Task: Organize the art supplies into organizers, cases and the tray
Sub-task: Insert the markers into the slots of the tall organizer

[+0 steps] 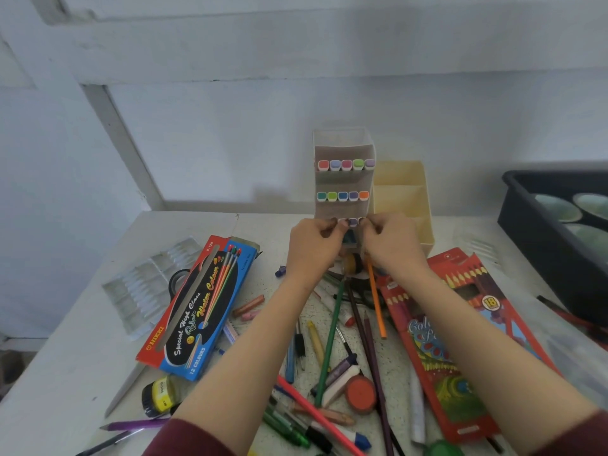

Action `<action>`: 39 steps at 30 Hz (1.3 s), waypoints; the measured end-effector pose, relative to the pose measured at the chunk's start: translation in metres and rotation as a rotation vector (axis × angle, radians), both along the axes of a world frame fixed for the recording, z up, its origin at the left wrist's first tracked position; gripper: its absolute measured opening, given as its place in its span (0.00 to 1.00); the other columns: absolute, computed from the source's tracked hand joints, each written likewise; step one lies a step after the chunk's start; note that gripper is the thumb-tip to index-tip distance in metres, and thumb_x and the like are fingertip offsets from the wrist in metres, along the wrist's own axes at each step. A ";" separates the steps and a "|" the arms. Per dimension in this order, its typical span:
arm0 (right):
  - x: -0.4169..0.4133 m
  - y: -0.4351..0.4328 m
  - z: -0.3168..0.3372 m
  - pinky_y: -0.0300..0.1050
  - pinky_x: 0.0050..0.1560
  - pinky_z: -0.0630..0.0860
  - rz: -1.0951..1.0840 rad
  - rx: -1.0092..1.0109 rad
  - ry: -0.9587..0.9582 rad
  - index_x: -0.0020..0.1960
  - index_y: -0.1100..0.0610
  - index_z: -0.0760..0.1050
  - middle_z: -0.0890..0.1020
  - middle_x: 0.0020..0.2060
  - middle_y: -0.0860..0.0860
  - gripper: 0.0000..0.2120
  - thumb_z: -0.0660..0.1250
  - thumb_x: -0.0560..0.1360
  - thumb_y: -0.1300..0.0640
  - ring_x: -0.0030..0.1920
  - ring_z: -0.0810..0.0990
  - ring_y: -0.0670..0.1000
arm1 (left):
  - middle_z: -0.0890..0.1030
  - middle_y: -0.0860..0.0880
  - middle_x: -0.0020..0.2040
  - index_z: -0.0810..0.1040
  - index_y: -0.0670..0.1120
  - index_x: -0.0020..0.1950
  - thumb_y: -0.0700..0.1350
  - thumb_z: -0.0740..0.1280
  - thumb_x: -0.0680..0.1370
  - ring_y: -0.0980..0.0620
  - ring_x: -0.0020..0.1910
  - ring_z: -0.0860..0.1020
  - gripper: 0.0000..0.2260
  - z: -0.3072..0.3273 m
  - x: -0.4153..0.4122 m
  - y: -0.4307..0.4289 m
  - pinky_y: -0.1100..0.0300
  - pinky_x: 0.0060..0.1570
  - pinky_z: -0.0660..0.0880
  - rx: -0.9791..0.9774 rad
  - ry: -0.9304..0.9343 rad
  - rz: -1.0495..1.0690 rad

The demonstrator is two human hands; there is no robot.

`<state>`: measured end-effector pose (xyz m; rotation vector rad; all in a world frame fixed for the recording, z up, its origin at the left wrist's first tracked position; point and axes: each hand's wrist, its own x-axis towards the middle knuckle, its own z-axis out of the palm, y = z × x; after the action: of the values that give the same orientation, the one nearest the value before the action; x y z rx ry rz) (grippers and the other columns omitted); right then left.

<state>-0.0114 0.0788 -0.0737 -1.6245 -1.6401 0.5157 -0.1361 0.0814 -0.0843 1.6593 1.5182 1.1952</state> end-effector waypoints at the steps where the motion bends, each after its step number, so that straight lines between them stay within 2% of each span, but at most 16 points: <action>1: 0.001 0.000 0.001 0.34 0.32 0.68 -0.002 -0.004 0.017 0.41 0.56 0.78 0.77 0.31 0.48 0.13 0.59 0.80 0.56 0.34 0.75 0.45 | 0.78 0.54 0.26 0.85 0.46 0.45 0.48 0.64 0.79 0.64 0.22 0.72 0.12 0.000 0.000 0.000 0.61 0.36 0.74 -0.001 -0.008 0.005; 4: 0.003 0.002 0.002 0.31 0.30 0.68 -0.022 -0.030 0.061 0.46 0.57 0.81 0.77 0.28 0.47 0.12 0.60 0.79 0.55 0.31 0.75 0.43 | 0.78 0.54 0.26 0.84 0.45 0.41 0.48 0.65 0.78 0.64 0.21 0.72 0.11 0.001 -0.001 0.003 0.62 0.35 0.72 -0.019 -0.019 0.014; 9: 0.004 0.003 0.005 0.29 0.26 0.65 -0.029 -0.068 0.090 0.52 0.58 0.81 0.76 0.27 0.48 0.12 0.61 0.79 0.55 0.22 0.72 0.41 | 0.78 0.52 0.27 0.84 0.43 0.47 0.47 0.65 0.78 0.62 0.20 0.72 0.10 0.004 -0.003 0.000 0.70 0.24 0.69 -0.039 -0.045 -0.010; 13: 0.003 -0.002 0.009 0.34 0.28 0.67 0.002 -0.080 0.014 0.55 0.59 0.80 0.79 0.32 0.52 0.12 0.59 0.80 0.56 0.28 0.72 0.44 | 0.80 0.48 0.32 0.83 0.42 0.50 0.45 0.63 0.79 0.62 0.20 0.73 0.11 0.006 -0.004 -0.006 0.72 0.24 0.70 -0.036 0.030 -0.050; 15: 0.003 -0.007 0.012 0.31 0.28 0.66 0.012 -0.066 -0.046 0.58 0.61 0.78 0.81 0.36 0.53 0.14 0.59 0.80 0.56 0.30 0.72 0.43 | 0.83 0.45 0.36 0.82 0.42 0.52 0.43 0.63 0.79 0.61 0.20 0.74 0.09 0.008 -0.005 -0.011 0.72 0.26 0.71 -0.044 0.031 -0.040; 18: 0.007 -0.019 0.018 0.29 0.27 0.63 0.022 -0.021 -0.106 0.59 0.60 0.78 0.74 0.33 0.45 0.14 0.59 0.79 0.56 0.32 0.71 0.41 | 0.83 0.47 0.38 0.80 0.43 0.57 0.40 0.64 0.78 0.63 0.23 0.76 0.10 0.014 -0.009 -0.024 0.72 0.26 0.71 -0.036 -0.012 -0.032; 19: 0.009 -0.025 0.020 0.29 0.29 0.62 0.027 -0.014 -0.112 0.57 0.59 0.78 0.74 0.33 0.44 0.13 0.60 0.79 0.56 0.32 0.71 0.41 | 0.83 0.48 0.37 0.80 0.44 0.56 0.40 0.65 0.77 0.64 0.24 0.76 0.09 0.016 -0.012 -0.029 0.72 0.25 0.70 -0.040 -0.010 -0.027; 23: 0.022 -0.052 0.026 0.35 0.34 0.69 0.037 -0.013 -0.159 0.51 0.57 0.79 0.78 0.37 0.47 0.10 0.61 0.78 0.55 0.35 0.74 0.42 | 0.82 0.52 0.36 0.80 0.48 0.49 0.42 0.66 0.77 0.62 0.24 0.76 0.05 0.023 -0.027 -0.050 0.71 0.25 0.71 -0.097 0.026 -0.028; 28: 0.053 -0.092 0.022 0.35 0.33 0.67 -0.011 -0.053 -0.269 0.54 0.53 0.78 0.74 0.36 0.41 0.10 0.62 0.77 0.52 0.38 0.73 0.40 | 0.82 0.53 0.37 0.79 0.52 0.47 0.42 0.67 0.75 0.61 0.25 0.77 0.05 0.020 -0.050 -0.087 0.70 0.25 0.70 -0.198 0.077 -0.020; 31: 0.074 -0.116 0.015 0.39 0.39 0.67 -0.065 -0.064 -0.356 0.55 0.54 0.78 0.75 0.40 0.43 0.11 0.63 0.76 0.52 0.41 0.73 0.43 | 0.82 0.51 0.41 0.79 0.51 0.49 0.43 0.68 0.75 0.60 0.27 0.78 0.04 0.012 -0.059 -0.108 0.66 0.29 0.74 -0.281 0.130 -0.039; 34: 0.089 -0.137 0.009 0.44 0.49 0.68 -0.163 -0.096 -0.420 0.61 0.55 0.76 0.76 0.51 0.52 0.16 0.65 0.75 0.52 0.50 0.72 0.50 | 0.82 0.52 0.41 0.79 0.53 0.47 0.45 0.68 0.75 0.58 0.32 0.80 0.04 0.004 -0.058 -0.125 0.66 0.33 0.73 -0.318 0.122 -0.050; 36: 0.095 -0.148 0.004 0.49 0.55 0.69 -0.231 -0.129 -0.449 0.66 0.55 0.71 0.74 0.58 0.56 0.22 0.66 0.74 0.52 0.57 0.71 0.55 | 0.83 0.52 0.41 0.80 0.53 0.48 0.44 0.68 0.75 0.56 0.37 0.80 0.04 0.000 -0.054 -0.134 0.67 0.36 0.73 -0.309 0.118 -0.058; 39: 0.099 -0.158 0.000 0.53 0.58 0.71 -0.321 -0.210 -0.385 0.72 0.55 0.63 0.73 0.61 0.58 0.31 0.70 0.72 0.51 0.61 0.71 0.58 | 0.83 0.52 0.40 0.80 0.53 0.48 0.44 0.69 0.75 0.57 0.41 0.80 0.04 -0.004 -0.046 -0.143 0.70 0.38 0.72 -0.295 0.116 -0.039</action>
<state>0.0879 -0.0790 -0.0738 -2.2034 -1.5817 0.2228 -0.1823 -0.0619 -0.0881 1.5724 1.6358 0.8192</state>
